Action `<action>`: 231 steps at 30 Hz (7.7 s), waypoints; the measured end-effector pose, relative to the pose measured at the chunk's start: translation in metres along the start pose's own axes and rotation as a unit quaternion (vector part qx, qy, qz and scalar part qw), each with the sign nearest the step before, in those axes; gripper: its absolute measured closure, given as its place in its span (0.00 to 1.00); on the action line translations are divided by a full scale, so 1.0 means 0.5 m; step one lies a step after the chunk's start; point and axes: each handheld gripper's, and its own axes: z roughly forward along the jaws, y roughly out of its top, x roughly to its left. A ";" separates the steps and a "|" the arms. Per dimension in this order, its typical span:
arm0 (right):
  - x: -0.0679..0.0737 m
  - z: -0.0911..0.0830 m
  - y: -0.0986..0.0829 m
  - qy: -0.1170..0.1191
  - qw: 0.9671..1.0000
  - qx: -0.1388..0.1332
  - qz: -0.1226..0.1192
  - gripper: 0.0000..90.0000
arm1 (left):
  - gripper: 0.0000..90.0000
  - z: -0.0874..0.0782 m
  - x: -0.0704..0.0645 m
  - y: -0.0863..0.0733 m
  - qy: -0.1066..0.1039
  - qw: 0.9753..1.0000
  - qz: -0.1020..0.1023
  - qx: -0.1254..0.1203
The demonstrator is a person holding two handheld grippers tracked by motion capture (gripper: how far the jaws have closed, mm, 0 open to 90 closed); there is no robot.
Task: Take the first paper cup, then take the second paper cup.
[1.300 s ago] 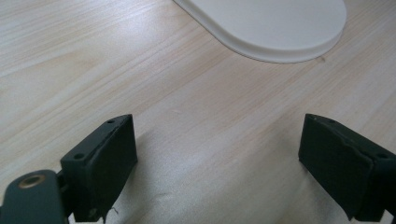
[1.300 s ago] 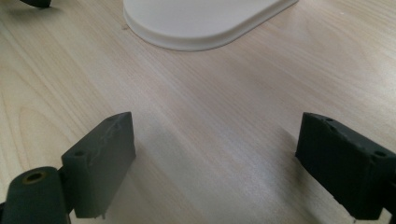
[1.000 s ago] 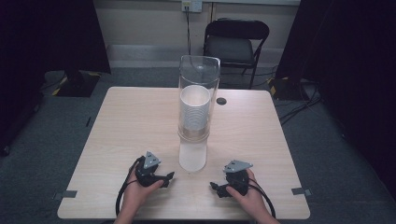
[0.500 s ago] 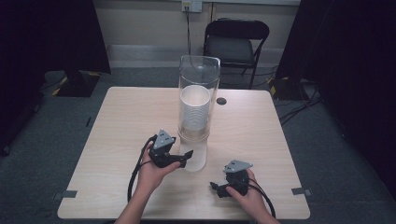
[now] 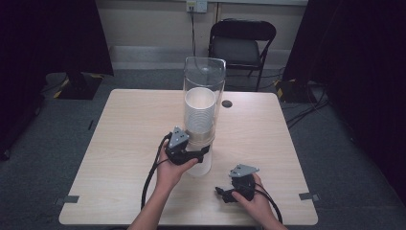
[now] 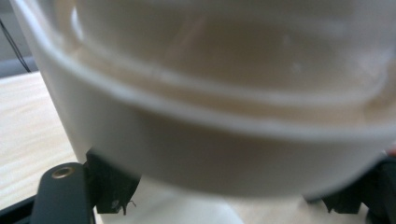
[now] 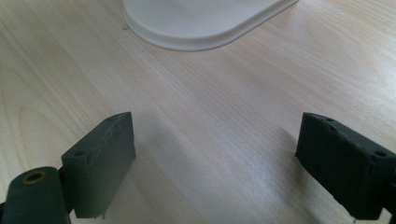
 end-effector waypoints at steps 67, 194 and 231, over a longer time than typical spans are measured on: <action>0.016 0.001 0.015 -0.008 1.000 -0.009 -0.010 0.15 | 0.39 -0.132 0.031 -0.188 -0.062 0.982 0.071 0.161; 0.010 0.034 0.214 0.006 0.981 -0.194 0.023 0.41 | 0.16 -0.227 0.143 -0.242 0.008 0.979 0.045 0.200; -0.055 0.033 0.034 0.017 0.999 -0.023 -0.016 0.38 | 0.16 -0.228 0.139 -0.243 0.008 0.979 0.044 0.200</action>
